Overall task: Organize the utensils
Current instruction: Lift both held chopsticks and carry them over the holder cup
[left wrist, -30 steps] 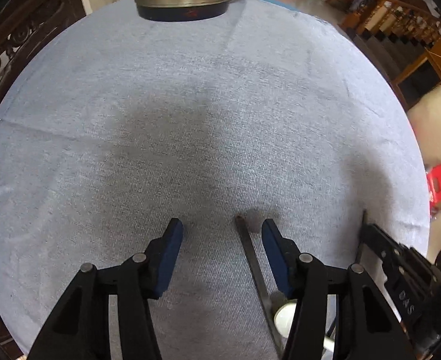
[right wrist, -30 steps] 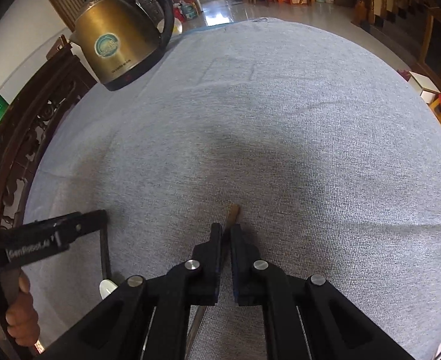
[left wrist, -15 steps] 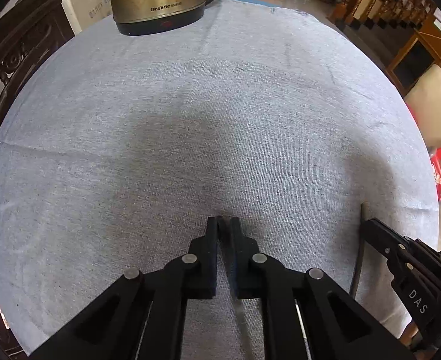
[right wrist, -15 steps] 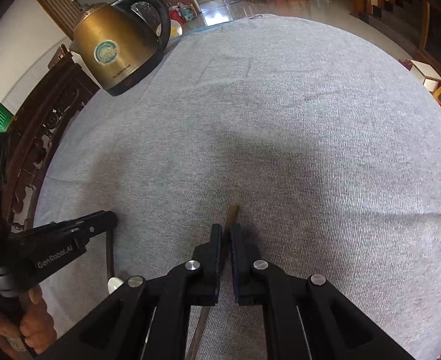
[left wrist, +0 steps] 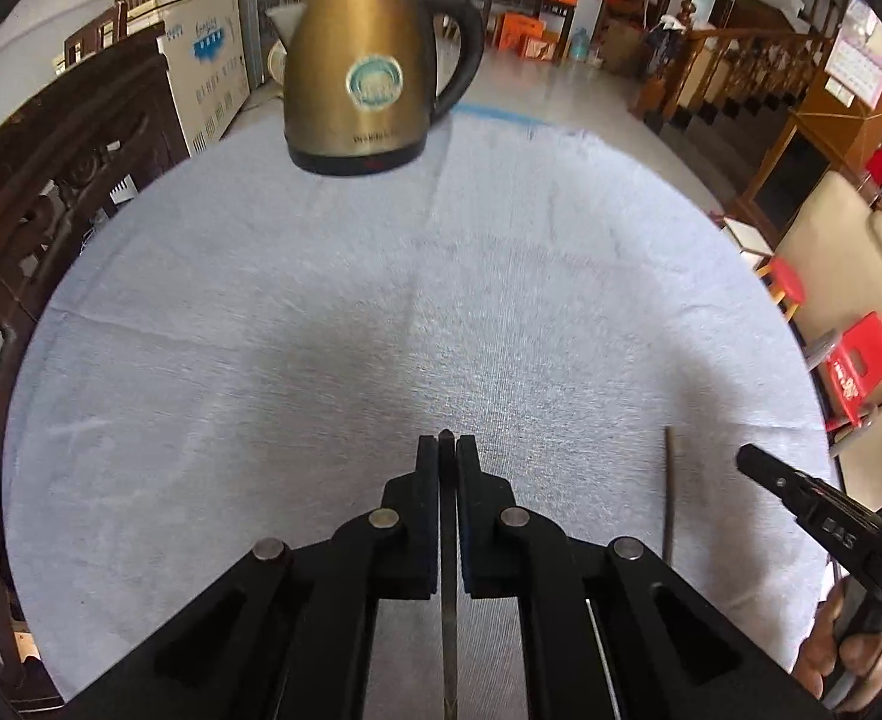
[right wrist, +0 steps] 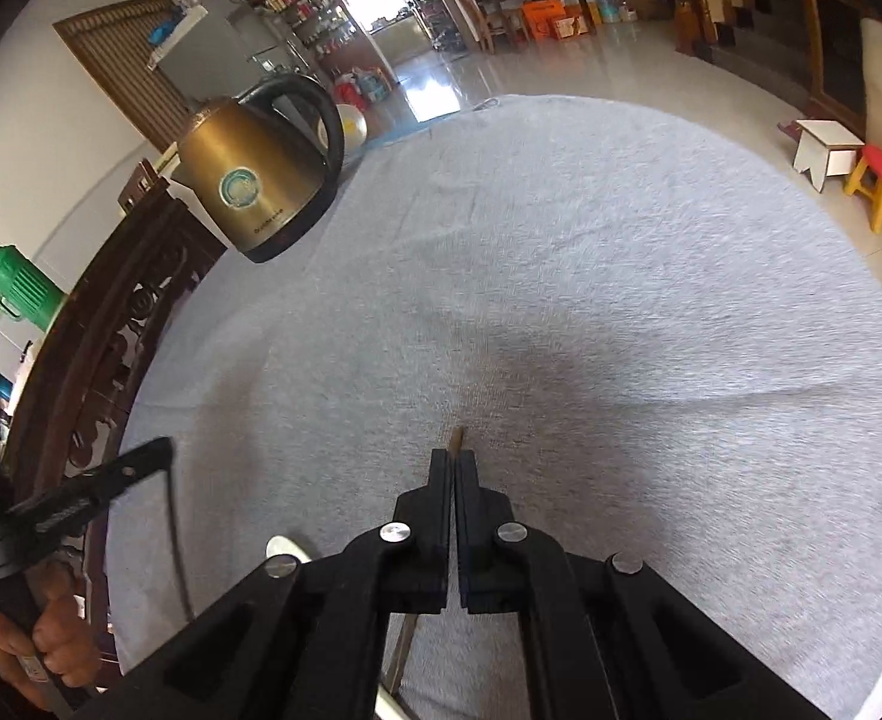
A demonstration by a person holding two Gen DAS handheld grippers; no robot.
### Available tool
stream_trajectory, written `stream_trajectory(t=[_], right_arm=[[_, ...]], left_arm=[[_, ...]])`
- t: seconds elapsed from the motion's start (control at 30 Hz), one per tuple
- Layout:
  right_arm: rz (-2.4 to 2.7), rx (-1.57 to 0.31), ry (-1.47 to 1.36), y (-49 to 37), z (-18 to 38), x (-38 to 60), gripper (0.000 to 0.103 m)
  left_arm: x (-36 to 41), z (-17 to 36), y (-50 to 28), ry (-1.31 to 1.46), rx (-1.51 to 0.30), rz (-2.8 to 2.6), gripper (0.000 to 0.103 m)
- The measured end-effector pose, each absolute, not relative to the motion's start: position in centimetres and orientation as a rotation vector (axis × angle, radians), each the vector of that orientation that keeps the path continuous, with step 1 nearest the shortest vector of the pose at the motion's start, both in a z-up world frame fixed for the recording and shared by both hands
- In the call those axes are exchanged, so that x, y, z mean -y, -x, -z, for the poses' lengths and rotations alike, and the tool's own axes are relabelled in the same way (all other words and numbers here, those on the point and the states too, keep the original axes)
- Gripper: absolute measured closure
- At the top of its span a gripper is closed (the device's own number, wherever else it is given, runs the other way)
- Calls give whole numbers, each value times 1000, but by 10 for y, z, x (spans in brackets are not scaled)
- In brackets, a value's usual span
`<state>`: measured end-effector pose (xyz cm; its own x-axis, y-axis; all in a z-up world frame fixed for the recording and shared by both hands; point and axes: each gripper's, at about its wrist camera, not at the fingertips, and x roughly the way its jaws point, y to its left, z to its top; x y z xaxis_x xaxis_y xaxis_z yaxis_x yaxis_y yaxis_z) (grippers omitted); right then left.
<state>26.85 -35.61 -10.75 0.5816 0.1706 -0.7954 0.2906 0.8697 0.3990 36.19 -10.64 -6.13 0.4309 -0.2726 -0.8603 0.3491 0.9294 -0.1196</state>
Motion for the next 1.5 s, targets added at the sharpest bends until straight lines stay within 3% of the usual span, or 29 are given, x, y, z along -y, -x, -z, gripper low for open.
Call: stream_trajectory(t=[0.1,0.17,0.2,0.43,0.5,0.53,0.7,1.5], right_arm=[[57,-1030,-591,-280,117,357,93],[62,-1076,-597,-290,124,354,61],[66,-1080,-581,-295,126,351,60],[132,-1231,-340,-336,137,317,73],[164,-1257,-266,-343,137,311,92],[168,-1263,-247,-344,136,309,94],[120,-1207,-297,-329,129,318,97],[257,-409,-367,-85,-31,314,97]], left_arm=[[98,53,-361,-66,-1046,383,98],[94,49,-359,-56,-1045,382,98],[92,49,-358,-48,-1049,384,98],[81,37,-352,-19,-1030,404,98],[76,28,-348,-6,-1011,409,98],[74,25,-346,-2,-1004,409,98],[57,1,-328,25,-946,402,98],[6,-80,-175,46,-575,322,98]])
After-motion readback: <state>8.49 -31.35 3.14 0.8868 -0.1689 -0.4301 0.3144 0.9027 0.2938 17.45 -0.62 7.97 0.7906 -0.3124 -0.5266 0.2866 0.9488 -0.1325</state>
